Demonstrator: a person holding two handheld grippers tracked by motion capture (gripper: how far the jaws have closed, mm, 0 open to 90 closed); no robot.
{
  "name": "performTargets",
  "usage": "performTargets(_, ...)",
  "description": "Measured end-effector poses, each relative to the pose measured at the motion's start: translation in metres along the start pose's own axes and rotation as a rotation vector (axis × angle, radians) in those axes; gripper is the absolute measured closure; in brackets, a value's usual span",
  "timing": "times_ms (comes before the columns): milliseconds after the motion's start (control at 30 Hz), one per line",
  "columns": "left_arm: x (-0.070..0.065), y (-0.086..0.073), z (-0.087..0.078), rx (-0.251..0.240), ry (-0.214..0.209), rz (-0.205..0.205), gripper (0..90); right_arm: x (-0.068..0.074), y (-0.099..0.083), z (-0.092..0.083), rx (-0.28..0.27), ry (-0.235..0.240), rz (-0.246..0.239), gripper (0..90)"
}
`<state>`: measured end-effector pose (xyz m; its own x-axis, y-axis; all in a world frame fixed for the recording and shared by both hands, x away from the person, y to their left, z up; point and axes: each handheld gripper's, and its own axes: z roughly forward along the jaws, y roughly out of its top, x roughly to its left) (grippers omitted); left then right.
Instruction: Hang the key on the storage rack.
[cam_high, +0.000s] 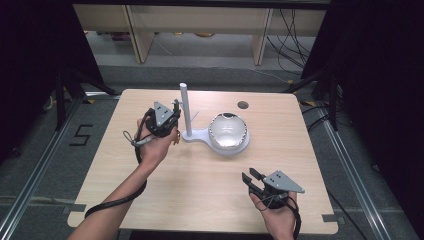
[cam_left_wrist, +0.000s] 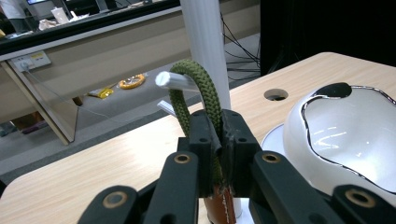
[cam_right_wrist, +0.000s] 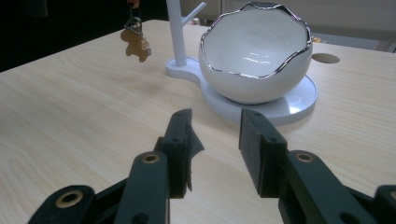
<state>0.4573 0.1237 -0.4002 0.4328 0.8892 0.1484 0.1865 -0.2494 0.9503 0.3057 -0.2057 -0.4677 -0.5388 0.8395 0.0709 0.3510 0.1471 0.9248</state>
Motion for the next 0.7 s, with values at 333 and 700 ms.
performTargets(333,0.003,-0.004,0.001,-0.018,-0.06,-0.048,77.4,-0.002,-0.001,0.0,0.005,-0.003,-0.004,65.5)
performTargets(700,0.017,-0.016,-0.049,-0.058,-0.09,-0.052,69.1,-0.008,-0.001,-0.004,-0.007,-0.031,0.011,65.5)
